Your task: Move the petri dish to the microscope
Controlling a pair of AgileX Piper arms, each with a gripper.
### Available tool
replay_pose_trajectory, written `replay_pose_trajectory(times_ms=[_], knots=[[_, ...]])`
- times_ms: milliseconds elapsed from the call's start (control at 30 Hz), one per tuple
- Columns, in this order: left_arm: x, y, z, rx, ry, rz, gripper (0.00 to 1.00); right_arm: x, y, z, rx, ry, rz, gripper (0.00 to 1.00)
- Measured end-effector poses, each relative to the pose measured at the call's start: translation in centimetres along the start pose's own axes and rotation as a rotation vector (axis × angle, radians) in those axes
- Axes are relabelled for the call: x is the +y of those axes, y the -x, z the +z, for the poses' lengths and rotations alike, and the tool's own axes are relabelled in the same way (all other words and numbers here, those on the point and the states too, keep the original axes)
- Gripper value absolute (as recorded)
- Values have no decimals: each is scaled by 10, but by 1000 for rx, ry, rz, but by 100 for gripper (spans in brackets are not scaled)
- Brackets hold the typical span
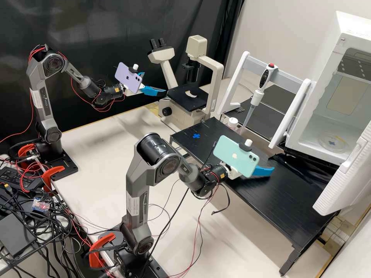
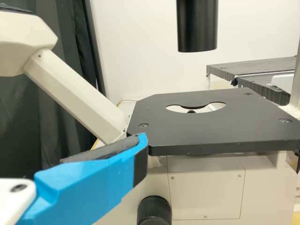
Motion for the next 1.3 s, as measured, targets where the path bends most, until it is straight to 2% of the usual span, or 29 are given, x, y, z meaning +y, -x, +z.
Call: replay_pose_trajectory(times_ms=[67, 133, 233, 300, 433, 633, 967, 1200, 1300], knots=[[0, 0, 0, 0, 0, 0, 100, 9, -1, 12, -28, -11, 20, 100], [0, 0, 0, 0, 0, 0, 100, 20, -2, 23, -59, -38, 55, 100], [0, 0, 0, 0, 0, 0, 100, 31, -4, 31, -77, -64, 90, 100], [0, 0, 0, 0, 0, 0, 100, 42, -9, 33, -66, -60, 113, 100], [0, 0, 0, 0, 0, 0, 100, 66, -22, 35, -49, -75, 184, 100], [0, 0, 0, 0, 0, 0, 100, 95, -51, 27, -1, -73, 269, 100], [0, 0, 0, 0, 0, 0, 100, 128, -101, 22, -33, -86, 285, 100], [0, 0, 0, 0, 0, 0, 100, 137, -147, 13, -27, -139, 263, 100], [0, 0, 0, 0, 0, 0, 100, 140, -166, 8, -17, -142, 253, 100]])
